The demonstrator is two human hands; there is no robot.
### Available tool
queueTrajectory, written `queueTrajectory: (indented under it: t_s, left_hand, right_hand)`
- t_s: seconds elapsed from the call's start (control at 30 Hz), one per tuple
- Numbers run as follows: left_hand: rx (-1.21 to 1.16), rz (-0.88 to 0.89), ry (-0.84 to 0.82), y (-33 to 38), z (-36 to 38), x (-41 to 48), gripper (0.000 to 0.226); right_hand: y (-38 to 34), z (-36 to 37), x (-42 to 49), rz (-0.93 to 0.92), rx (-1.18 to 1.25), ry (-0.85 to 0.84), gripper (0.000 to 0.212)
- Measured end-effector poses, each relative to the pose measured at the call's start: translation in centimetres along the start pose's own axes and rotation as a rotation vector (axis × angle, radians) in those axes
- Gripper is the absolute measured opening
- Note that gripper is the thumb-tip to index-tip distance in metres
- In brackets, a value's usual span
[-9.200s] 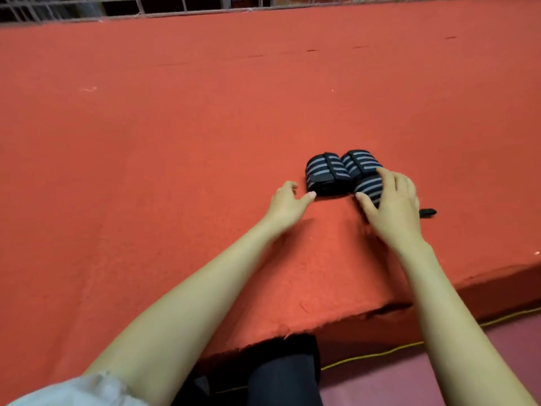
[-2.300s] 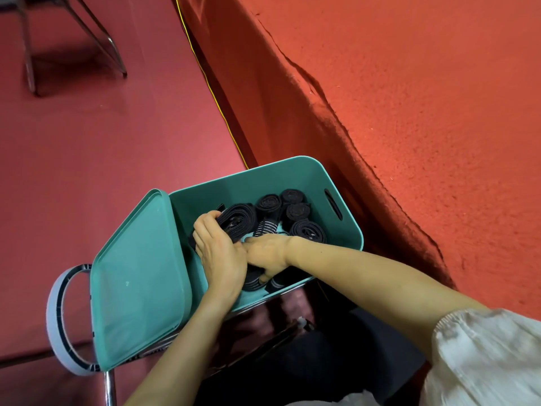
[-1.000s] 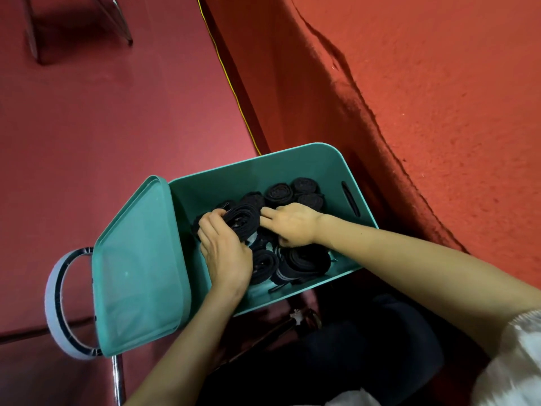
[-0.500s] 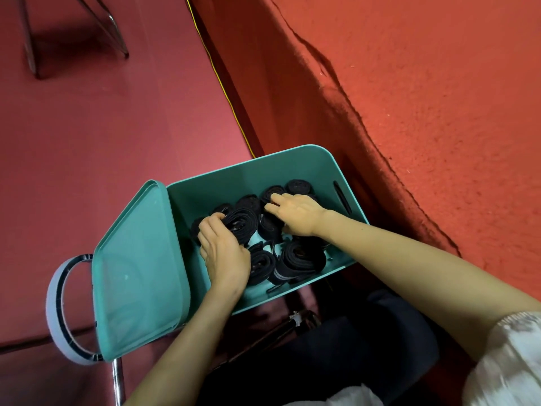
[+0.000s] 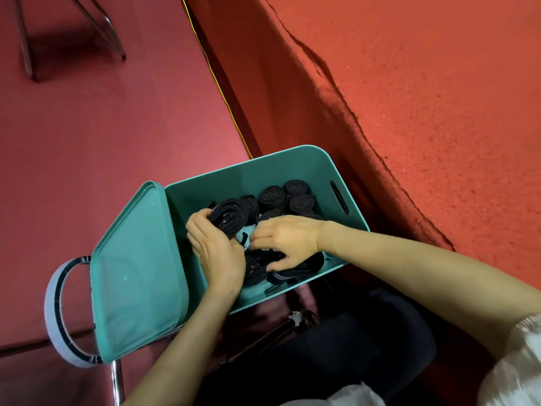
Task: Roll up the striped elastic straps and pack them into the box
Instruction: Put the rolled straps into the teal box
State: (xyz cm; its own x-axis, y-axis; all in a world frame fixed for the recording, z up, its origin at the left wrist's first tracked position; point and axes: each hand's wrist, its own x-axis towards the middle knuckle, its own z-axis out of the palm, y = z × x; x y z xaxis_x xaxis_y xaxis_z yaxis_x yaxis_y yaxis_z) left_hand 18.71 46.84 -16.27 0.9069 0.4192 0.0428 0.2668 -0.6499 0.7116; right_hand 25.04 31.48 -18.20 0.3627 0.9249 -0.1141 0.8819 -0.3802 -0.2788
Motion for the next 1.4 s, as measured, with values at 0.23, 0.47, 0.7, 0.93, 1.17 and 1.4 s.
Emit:
queueTrajectory:
  t_s: [0.23,0.47,0.7,0.93,1.17,1.4]
  left_hand:
    - [-0.048,0.007,0.032,0.0,0.0,0.1,0.056]
    - [-0.034,-0.024,0.000,0.0,0.1,0.2,0.057]
    - [0.036,-0.039,-0.055,-0.2,0.2,0.0,0.055]
    - [0.223,-0.035,-0.292,-1.0,0.3,0.2,0.053]
    - [0.430,-0.044,-0.643,-1.5,1.4,0.9,0.045]
    - [0.504,-0.044,-0.713,-0.9,2.9,1.0,0.049]
  right_hand:
    - [-1.8,-0.1,4.2,0.052,-0.149,-0.329,0.086]
    - [-1.8,1.4,4.2,0.187,-0.287,-0.270,0.063]
    - [-0.6,1.0,2.9,0.489,-0.275,-0.147,0.056]
    - [-0.3,1.3,2.6,0.593,-0.238,-0.110,0.055]
    - [0.5,0.7,2.0,0.569,-0.221,-0.151,0.065]
    - [0.9,0.3,1.6,0.557,-0.148,-0.245,0.078]
